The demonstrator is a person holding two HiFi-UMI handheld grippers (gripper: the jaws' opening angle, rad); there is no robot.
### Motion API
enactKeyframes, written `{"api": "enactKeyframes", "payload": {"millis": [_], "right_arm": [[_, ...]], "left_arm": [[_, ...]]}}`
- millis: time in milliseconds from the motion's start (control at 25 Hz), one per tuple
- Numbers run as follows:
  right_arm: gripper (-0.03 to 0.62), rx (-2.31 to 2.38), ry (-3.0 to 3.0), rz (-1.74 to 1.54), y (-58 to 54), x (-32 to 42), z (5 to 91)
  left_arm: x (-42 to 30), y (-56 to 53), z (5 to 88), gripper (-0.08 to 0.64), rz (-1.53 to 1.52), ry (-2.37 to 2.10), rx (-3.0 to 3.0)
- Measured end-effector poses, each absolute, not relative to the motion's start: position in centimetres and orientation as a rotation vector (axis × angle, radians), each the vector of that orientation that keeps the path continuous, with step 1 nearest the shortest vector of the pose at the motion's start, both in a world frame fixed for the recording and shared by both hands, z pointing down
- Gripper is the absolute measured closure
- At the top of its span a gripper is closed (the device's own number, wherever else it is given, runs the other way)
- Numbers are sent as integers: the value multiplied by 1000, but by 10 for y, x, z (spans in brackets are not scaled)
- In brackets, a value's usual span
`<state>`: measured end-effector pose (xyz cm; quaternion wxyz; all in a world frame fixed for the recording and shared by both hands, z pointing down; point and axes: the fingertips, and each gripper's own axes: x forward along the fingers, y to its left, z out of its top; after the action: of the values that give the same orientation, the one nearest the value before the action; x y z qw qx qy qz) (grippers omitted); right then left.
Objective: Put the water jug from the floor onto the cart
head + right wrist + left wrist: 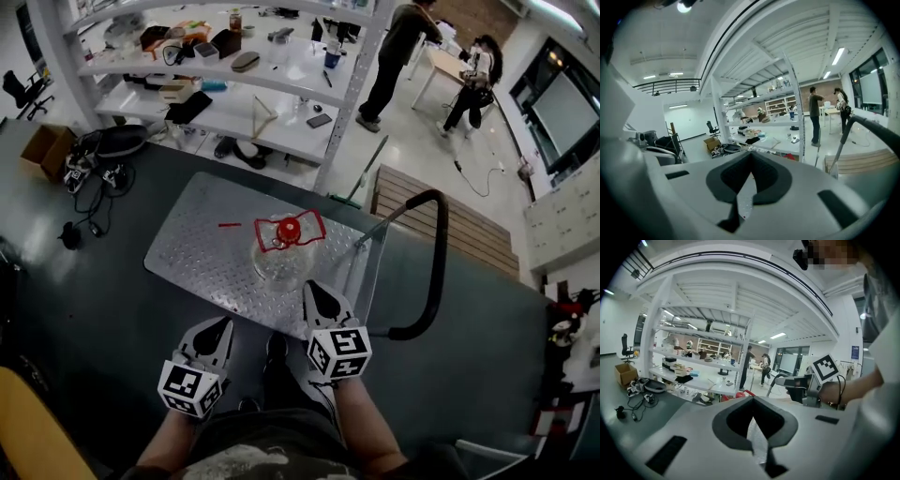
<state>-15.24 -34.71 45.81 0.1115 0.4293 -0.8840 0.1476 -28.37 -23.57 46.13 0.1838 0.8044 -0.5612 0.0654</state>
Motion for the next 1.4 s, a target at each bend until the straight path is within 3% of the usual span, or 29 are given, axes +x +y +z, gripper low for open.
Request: {"api": "enactKeyframes", "payload": {"millis": [440,880,1400], "right_arm": [[601,1350,-2598,308,-158,-133,415],[601,1402,-2598,286,-91,-64,393],[603,1406,-2573,297,55,91,402]], "left_arm": [[-288,-74,434,553,134,-1591,2323],[-237,-17,414,553,131,-1592,2353],[-62,97,406,554,92,-1510,2414]]}}
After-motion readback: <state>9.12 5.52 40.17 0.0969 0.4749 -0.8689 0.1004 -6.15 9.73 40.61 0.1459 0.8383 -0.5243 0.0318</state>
